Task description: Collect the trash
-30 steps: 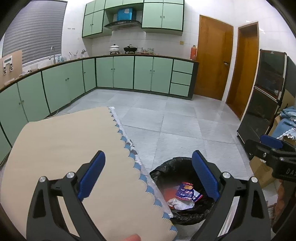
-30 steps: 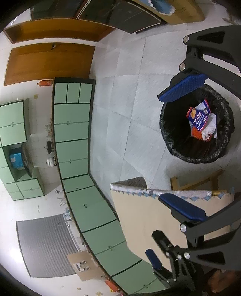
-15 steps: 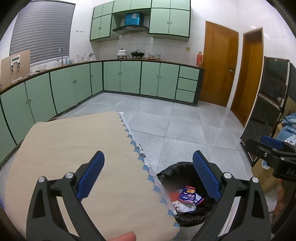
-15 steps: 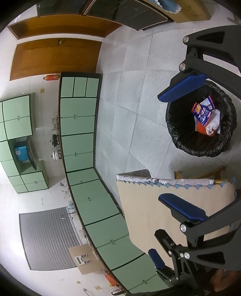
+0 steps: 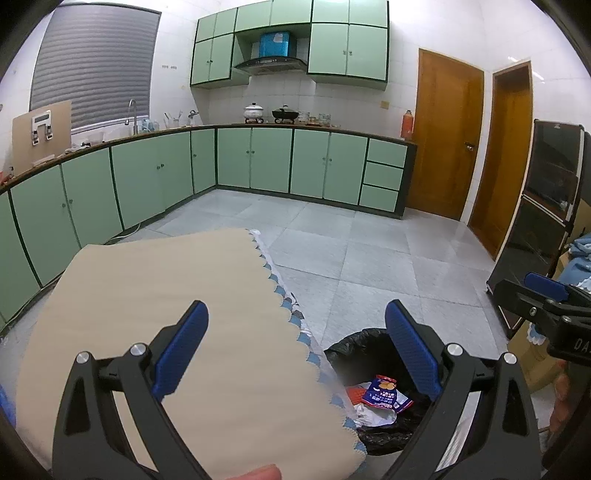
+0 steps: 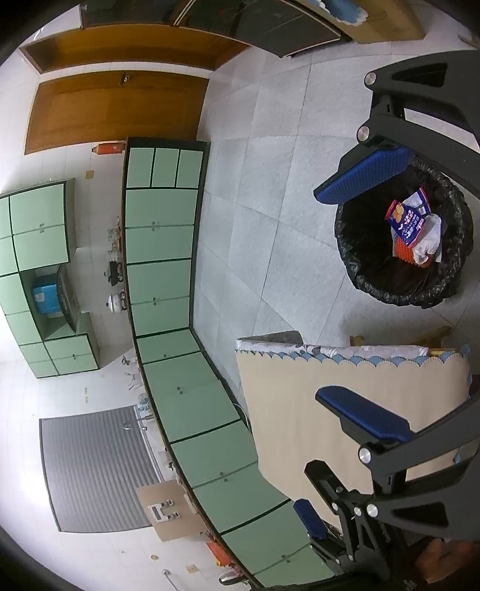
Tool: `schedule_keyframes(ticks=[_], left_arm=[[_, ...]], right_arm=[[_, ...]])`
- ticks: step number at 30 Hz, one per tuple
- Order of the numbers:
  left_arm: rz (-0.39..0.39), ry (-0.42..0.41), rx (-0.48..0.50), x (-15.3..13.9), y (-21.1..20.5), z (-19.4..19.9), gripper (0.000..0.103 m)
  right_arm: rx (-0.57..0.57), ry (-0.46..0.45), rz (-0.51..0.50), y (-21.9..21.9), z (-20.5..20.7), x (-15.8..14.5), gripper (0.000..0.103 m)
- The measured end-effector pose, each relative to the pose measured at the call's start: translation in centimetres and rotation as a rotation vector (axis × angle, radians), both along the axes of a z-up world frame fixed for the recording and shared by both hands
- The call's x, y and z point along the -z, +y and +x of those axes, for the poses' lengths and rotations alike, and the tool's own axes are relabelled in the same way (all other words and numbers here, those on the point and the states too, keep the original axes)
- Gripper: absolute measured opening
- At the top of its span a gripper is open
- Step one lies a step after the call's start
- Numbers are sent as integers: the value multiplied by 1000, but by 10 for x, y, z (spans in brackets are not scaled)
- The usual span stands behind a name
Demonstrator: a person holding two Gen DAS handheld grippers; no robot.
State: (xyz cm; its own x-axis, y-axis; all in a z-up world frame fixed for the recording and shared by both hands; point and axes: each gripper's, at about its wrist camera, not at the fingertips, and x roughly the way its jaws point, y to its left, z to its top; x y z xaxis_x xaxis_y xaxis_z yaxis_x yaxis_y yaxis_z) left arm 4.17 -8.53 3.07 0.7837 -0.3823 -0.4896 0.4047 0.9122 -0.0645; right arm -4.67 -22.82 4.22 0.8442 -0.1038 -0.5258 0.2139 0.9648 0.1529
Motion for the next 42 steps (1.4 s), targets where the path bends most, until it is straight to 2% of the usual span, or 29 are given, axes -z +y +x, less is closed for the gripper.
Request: schedule_keyframes(ticks=[42], left_arm=[[6, -22, -20, -6, 8, -8, 94]], right_arm=[[-16, 0, -9, 9, 1, -4, 97]])
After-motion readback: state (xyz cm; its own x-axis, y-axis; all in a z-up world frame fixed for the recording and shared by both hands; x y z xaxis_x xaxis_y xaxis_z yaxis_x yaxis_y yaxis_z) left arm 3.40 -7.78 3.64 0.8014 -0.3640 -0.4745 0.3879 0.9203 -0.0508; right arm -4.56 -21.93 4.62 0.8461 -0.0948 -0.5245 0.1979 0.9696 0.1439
